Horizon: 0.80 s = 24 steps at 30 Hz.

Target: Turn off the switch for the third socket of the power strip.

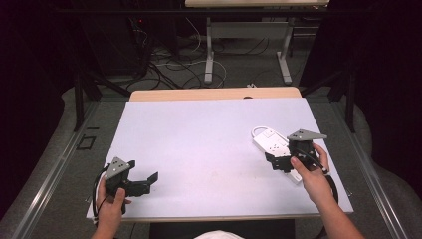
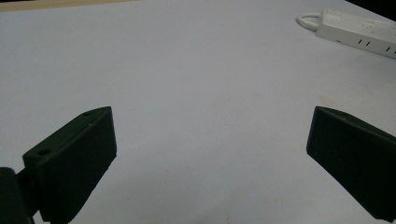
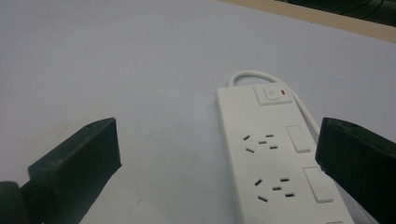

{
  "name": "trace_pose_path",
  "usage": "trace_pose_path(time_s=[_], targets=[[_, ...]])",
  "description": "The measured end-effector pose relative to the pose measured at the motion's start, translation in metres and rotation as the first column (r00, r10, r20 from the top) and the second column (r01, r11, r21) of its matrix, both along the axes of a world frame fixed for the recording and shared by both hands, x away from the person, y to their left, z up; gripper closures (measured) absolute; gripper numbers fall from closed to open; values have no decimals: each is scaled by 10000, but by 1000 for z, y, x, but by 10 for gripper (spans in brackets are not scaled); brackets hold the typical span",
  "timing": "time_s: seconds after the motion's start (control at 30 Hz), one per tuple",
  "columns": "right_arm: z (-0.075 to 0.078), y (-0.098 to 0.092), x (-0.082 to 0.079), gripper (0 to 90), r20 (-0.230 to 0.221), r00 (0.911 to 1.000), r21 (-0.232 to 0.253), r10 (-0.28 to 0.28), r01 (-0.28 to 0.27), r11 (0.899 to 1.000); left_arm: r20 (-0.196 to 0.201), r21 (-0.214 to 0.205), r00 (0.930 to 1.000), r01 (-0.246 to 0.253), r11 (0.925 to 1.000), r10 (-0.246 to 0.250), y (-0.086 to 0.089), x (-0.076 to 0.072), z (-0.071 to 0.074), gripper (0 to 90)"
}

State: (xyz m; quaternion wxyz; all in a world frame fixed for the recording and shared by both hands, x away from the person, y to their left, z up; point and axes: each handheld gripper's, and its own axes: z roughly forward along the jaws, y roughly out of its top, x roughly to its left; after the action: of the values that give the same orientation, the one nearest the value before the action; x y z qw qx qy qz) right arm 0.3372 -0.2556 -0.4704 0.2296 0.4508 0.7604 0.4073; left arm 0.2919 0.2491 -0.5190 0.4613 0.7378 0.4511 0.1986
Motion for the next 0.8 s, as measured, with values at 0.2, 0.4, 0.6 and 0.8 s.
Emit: trace_pose_path(time_s=[0.2,0.4,0.6,0.8], targets=[[0,7,-14,0,141,9993,182,335,-338,9993,11,-4,10000,26,10000,-26,0,0,0,14],[-5,10,-27,0,408,9972,138,620,-626,9979,-8,-11,10000,7,10000,-7,0,0,0,15],[-8,9,-38,0,655,9955,112,688,-696,9975,39,54,10000,51,10000,-52,0,0,0,15],[-14,3,-48,0,814,9944,120,677,-689,9976,27,25,10000,33,10000,-33,0,0,0,16]])
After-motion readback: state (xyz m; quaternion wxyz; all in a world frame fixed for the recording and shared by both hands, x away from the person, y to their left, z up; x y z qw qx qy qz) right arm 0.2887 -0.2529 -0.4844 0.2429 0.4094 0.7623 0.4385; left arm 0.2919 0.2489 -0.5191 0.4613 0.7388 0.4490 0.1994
